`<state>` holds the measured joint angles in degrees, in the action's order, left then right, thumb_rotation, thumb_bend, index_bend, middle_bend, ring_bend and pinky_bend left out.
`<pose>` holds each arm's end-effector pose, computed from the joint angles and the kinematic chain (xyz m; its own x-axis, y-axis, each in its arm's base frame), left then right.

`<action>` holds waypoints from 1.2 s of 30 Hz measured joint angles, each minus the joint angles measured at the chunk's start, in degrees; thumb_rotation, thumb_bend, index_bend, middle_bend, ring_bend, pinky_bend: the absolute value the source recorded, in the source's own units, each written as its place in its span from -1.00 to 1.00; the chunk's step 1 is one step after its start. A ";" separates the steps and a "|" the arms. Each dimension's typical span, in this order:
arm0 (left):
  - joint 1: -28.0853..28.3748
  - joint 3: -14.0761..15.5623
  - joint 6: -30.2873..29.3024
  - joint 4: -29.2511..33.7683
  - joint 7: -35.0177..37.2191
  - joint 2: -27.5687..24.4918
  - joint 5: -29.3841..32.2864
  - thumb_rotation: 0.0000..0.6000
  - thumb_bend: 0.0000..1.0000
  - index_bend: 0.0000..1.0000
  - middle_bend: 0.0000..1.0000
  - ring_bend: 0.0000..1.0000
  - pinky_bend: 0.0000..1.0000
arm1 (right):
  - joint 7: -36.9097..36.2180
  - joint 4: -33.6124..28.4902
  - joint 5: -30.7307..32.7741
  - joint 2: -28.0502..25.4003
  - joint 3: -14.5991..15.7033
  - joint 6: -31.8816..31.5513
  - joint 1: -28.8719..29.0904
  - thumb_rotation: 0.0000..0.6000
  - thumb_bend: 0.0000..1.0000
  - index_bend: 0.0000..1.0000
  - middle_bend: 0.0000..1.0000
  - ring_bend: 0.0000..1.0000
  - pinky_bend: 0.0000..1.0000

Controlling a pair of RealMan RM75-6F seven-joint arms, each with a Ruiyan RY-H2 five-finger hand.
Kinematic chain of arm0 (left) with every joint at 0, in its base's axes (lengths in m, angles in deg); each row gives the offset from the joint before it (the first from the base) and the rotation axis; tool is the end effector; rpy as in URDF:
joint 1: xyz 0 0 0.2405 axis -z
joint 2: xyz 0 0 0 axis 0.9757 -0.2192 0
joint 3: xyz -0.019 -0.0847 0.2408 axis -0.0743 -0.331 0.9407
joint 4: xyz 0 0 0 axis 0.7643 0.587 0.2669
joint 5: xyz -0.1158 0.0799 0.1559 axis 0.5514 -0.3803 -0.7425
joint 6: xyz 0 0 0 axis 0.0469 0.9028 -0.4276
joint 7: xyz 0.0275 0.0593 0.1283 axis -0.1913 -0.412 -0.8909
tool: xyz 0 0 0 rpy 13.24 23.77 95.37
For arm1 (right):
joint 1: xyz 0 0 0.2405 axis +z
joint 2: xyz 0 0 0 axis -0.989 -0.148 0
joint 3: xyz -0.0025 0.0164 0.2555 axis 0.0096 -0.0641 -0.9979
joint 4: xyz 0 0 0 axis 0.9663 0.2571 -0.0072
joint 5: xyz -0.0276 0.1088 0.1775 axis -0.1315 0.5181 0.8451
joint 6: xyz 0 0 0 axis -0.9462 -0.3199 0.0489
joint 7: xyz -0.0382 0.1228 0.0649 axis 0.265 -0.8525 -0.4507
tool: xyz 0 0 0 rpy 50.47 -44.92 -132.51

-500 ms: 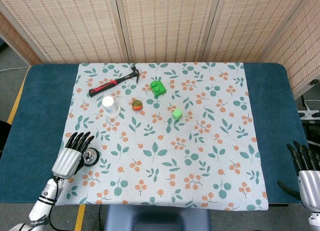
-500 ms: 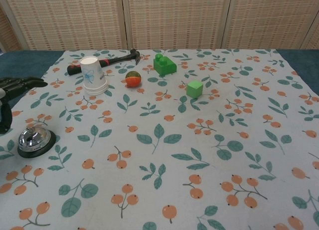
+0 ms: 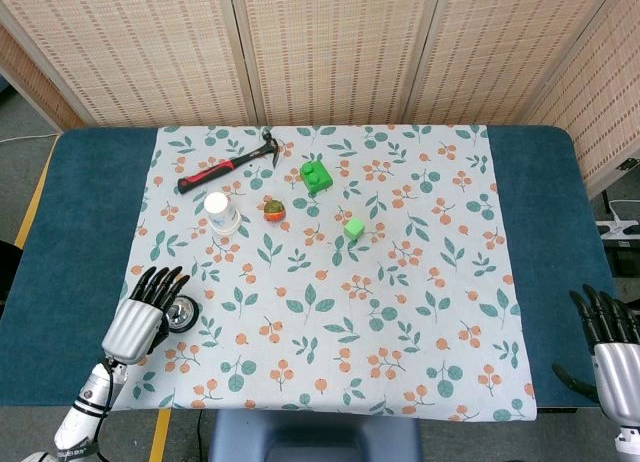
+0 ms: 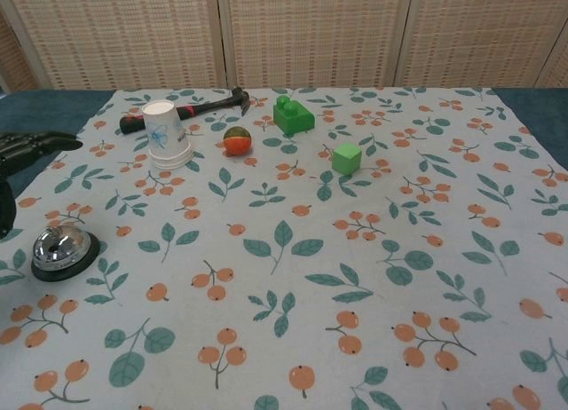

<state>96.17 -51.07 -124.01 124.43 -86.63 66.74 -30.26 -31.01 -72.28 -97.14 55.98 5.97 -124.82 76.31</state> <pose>-0.2707 0.2381 0.0304 0.4729 0.0400 0.8802 0.8269 -0.3650 -0.4277 -0.2927 -0.1191 0.1794 0.4900 0.0373 0.8709 -0.8715 0.0443 0.4884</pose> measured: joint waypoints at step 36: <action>3.18 1.54 -2.11 -14.88 12.12 10.20 -2.32 1.00 0.98 -1.00 -1.00 -1.00 -0.93 | -0.27 -0.60 0.82 -0.72 0.15 2.19 0.88 1.00 -0.97 -1.00 -1.00 -1.00 -0.84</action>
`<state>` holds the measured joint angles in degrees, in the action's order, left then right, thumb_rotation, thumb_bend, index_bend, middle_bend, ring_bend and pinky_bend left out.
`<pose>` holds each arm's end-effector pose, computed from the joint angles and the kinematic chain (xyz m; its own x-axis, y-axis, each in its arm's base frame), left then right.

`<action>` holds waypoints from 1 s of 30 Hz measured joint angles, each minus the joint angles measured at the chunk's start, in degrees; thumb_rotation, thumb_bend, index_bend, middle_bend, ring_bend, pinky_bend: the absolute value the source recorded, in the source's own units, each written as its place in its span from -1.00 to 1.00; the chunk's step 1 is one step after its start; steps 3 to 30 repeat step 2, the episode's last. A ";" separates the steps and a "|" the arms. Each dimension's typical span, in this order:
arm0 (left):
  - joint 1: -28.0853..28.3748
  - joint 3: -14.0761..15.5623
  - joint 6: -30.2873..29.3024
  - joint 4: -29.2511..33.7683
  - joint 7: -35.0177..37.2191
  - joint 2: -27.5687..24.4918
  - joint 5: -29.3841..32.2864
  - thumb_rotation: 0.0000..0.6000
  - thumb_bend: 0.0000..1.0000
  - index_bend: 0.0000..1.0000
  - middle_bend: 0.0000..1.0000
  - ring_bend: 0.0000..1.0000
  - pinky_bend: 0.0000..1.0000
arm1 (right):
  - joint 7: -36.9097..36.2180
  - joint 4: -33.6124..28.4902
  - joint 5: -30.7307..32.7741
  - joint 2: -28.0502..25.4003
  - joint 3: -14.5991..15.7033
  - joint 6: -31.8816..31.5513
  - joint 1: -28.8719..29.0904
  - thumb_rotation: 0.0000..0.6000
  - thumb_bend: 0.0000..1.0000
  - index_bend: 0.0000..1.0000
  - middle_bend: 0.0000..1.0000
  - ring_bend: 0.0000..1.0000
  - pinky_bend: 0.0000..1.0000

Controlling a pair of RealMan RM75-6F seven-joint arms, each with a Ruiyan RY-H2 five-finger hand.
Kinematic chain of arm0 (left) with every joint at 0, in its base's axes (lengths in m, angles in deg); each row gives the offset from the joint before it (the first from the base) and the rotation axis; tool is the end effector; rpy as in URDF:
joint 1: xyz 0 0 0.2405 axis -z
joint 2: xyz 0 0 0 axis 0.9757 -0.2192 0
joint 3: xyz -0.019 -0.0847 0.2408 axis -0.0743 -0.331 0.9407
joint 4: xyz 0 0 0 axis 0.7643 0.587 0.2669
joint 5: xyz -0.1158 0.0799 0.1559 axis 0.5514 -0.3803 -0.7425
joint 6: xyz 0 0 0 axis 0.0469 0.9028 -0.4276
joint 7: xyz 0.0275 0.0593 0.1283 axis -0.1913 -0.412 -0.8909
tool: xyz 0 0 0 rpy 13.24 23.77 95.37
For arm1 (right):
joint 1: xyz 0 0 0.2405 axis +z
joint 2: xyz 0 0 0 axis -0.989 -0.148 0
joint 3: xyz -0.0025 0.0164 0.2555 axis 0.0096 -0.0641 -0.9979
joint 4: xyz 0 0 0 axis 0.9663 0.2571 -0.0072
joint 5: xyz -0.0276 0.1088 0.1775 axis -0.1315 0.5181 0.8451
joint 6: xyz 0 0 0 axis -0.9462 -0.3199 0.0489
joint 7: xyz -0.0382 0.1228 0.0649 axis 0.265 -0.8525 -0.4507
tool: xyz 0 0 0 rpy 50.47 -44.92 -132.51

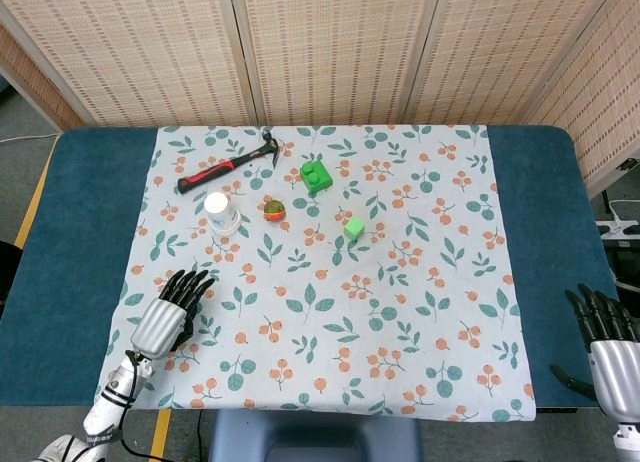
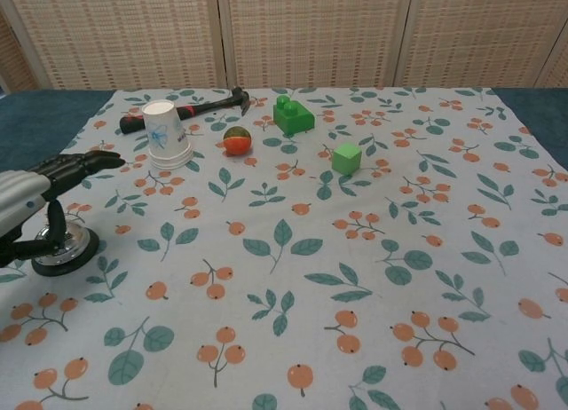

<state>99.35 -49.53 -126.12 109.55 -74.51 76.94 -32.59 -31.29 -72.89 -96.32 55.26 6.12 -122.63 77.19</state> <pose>-0.2666 0.2514 -0.0095 0.3699 0.0603 0.9271 0.8416 -0.4445 -0.3068 -0.2935 -0.1233 0.1775 0.4865 0.0022 0.8737 -0.8731 0.0384 0.4861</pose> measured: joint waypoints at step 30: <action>-0.48 0.21 -2.44 3.82 -2.65 -1.87 -1.16 1.00 0.98 -1.00 -1.00 -1.00 -0.93 | -0.12 0.03 -0.22 -0.08 0.08 -0.18 -0.06 1.00 -0.97 -1.00 -1.00 -1.00 -0.84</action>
